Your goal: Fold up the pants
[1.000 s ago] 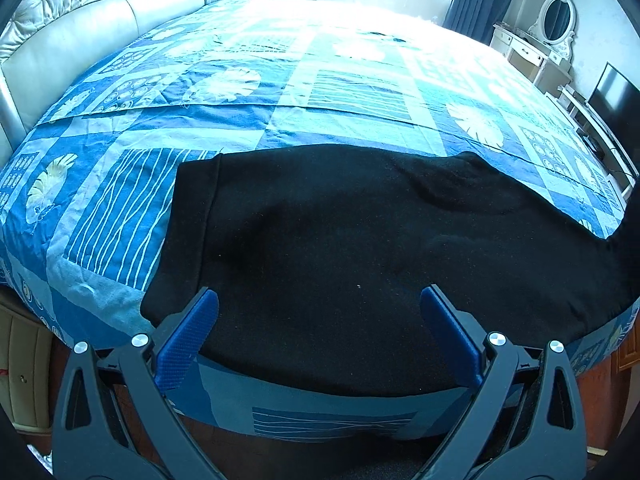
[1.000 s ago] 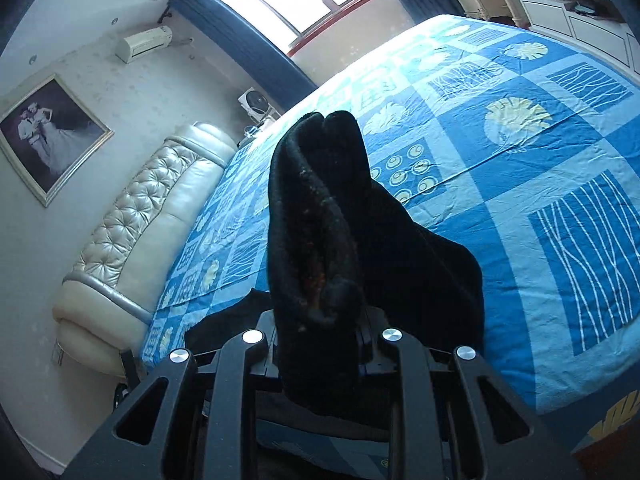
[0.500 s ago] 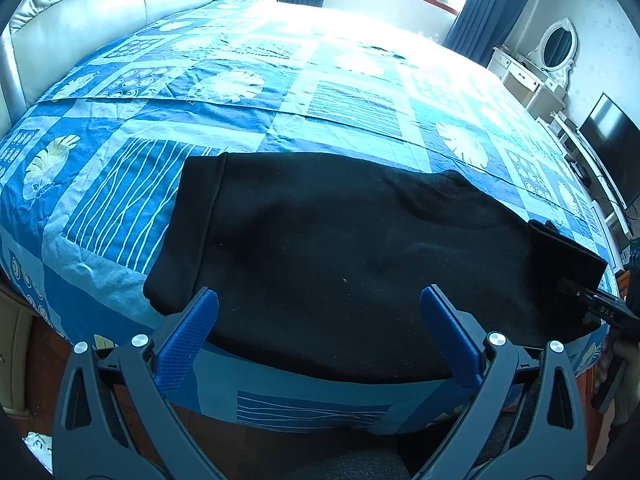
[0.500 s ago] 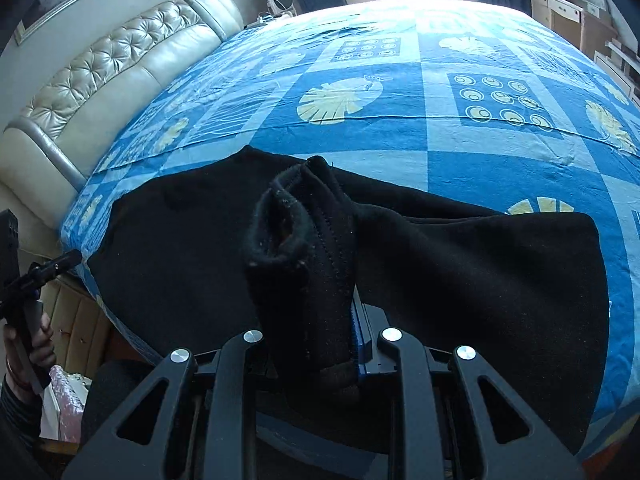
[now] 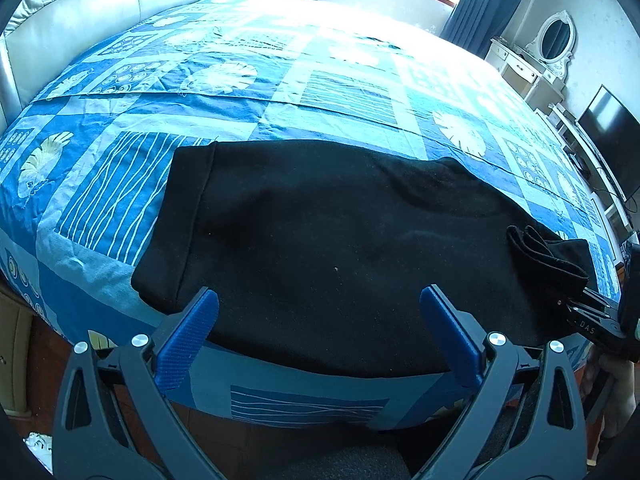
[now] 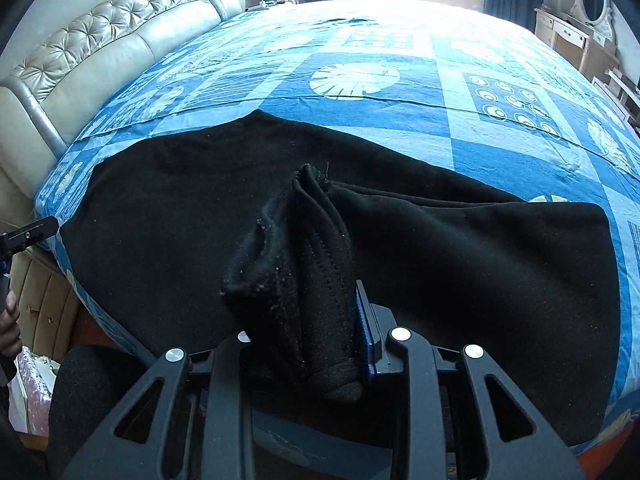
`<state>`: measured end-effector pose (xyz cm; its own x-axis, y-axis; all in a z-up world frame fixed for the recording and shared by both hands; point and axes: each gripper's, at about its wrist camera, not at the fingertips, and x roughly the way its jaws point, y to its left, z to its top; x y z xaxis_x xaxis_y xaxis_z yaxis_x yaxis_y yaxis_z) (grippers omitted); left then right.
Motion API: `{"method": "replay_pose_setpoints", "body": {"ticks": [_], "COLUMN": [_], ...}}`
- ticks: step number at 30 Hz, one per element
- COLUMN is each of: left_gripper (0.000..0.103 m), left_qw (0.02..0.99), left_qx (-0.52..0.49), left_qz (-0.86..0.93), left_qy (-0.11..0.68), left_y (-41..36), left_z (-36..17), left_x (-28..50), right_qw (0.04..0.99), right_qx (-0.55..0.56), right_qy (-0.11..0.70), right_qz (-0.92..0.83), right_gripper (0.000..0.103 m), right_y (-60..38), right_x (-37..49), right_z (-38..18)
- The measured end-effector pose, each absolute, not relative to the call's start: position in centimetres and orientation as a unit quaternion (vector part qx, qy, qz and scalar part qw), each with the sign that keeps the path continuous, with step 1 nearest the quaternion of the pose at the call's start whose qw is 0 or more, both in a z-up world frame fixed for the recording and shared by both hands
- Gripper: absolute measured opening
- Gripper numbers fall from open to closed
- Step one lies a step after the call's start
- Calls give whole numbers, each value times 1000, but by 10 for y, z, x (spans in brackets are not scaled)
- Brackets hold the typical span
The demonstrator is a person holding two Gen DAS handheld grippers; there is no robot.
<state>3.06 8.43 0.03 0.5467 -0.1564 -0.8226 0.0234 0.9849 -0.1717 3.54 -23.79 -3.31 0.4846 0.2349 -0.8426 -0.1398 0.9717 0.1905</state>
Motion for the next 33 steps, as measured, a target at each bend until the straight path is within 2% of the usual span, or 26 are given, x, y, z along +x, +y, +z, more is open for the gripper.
{"method": "replay_pose_setpoints", "body": {"ticks": [2,3,8,14,24,29,33], "left_gripper": [101,101,101,101,101,101,101], "left_qw": [877,877,876,875,873,871,873], "left_qx": [-71,-71,-74,-74,-66,-69,-65], "left_qz": [-51,-51,-50,-50,-52,-54,-56], "left_qy": [473,473,475,476,480,483,481], "left_y": [84,84,86,86,82,82,80], "left_z": [0,0,-2,-3,-6,-7,-6], "left_x": [30,31,31,32,31,30,30], "right_qw": [856,855,842,838,832,844,867], "right_qx": [76,87,117,137,164,205,259], "right_qy": [495,492,492,493,484,431,384], "right_qz": [127,136,188,187,217,244,185], "right_gripper": [54,57,57,66,68,67,67], "right_y": [-236,-235,-216,-206,-204,-254,-354], "right_x": [33,31,23,26,32,21,17], "right_z": [-32,-30,-28,-37,-28,15,31]}}
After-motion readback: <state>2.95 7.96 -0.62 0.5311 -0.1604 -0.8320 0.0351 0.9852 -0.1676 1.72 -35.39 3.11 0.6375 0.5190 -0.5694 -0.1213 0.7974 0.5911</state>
